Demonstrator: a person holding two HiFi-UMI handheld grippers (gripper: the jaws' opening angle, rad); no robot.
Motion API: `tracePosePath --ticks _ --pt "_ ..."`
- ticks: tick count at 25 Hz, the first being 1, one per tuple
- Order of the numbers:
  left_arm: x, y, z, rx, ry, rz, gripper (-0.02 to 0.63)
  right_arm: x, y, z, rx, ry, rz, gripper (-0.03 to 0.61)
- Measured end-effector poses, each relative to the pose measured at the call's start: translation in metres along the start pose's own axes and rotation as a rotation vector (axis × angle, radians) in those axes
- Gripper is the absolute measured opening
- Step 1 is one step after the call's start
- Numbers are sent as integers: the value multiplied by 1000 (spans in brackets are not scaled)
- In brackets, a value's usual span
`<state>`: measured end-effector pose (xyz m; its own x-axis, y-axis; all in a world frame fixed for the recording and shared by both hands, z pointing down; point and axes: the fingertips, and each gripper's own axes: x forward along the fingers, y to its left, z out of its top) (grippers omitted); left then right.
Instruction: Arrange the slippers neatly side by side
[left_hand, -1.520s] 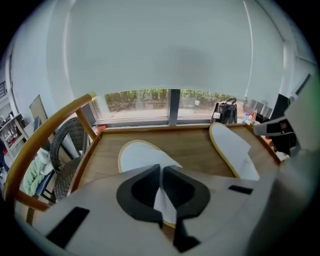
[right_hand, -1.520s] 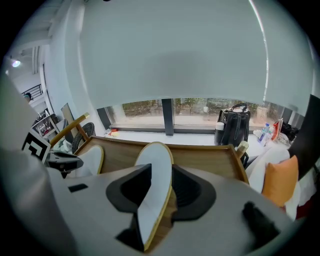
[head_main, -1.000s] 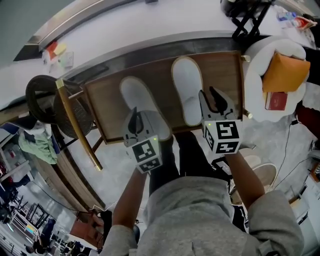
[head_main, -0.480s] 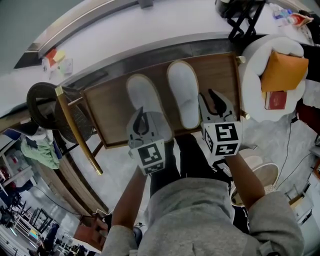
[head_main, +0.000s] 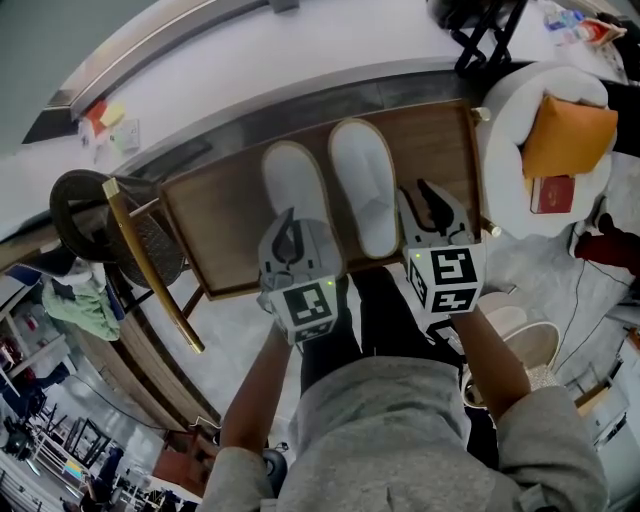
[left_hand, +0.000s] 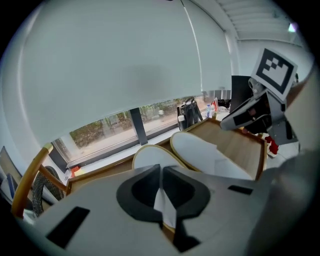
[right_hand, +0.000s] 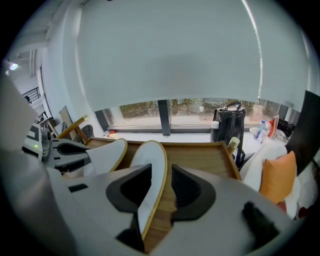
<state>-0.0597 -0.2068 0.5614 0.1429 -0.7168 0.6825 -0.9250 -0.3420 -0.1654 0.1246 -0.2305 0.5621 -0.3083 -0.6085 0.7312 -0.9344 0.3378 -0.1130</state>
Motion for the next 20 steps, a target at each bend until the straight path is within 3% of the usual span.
tracePosePath --ticks 12,20 --pt "8 0 1 20 -21 28 25 2 -6 -5 9 7 0 132" --pt "22 -10 -13 24 24 3 25 3 -11 -8 11 14 -6 132"
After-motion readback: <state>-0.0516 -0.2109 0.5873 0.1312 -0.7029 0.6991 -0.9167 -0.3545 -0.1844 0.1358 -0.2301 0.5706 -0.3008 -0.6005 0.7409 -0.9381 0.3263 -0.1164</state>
